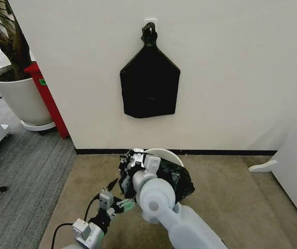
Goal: Place the garbage bag over the trash bin.
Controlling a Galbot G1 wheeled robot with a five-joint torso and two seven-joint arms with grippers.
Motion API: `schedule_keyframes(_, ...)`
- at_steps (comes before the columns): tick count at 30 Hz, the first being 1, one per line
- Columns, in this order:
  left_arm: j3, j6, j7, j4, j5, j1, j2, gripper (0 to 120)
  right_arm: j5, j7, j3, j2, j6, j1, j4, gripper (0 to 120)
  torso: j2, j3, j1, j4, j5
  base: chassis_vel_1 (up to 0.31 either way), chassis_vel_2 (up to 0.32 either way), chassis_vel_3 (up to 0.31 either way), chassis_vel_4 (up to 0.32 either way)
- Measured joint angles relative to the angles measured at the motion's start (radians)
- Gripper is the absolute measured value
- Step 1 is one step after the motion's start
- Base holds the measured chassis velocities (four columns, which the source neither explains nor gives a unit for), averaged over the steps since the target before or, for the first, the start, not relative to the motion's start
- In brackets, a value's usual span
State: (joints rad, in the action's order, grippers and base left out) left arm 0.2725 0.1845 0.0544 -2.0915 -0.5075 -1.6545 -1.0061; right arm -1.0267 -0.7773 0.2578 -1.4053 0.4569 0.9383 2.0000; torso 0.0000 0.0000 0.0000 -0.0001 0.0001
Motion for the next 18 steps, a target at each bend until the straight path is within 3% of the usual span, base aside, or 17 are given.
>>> schedule_keyframes(6,0.022,-0.02,0.026,-0.036,-0.037,-0.018,-0.009,100,-0.041,-0.024,-0.017,0.052,0.01,0.026,0.06,54,0.0,0.0,0.0,0.0,0.0,0.0,0.0,0.0,0.0)
schedule_keyframes(10,0.022,-0.032,0.032,-0.037,-0.046,-0.004,-0.005,100,-0.049,-0.037,-0.017,0.068,0.012,0.041,0.096,64,0.0,0.0,0.0,0.0001,0.0,0.0,0.0,0.0,0.0)
schedule_keyframes(12,0.02,-0.044,0.035,-0.035,-0.049,0.016,0.013,100,-0.048,-0.04,-0.016,0.083,0.015,0.065,0.135,76,0.0,0.0,0.0,0.0,0.0,0.0,0.0,0.0,0.0)
schedule_keyframes(18,0.016,-0.064,0.042,-0.053,-0.051,0.03,0.049,100,-0.003,-0.02,-0.028,0.119,0.022,0.112,0.203,92,0.0,0.0,0.0,0.0001,0.0,0.0,0.0,0.0,0.0)
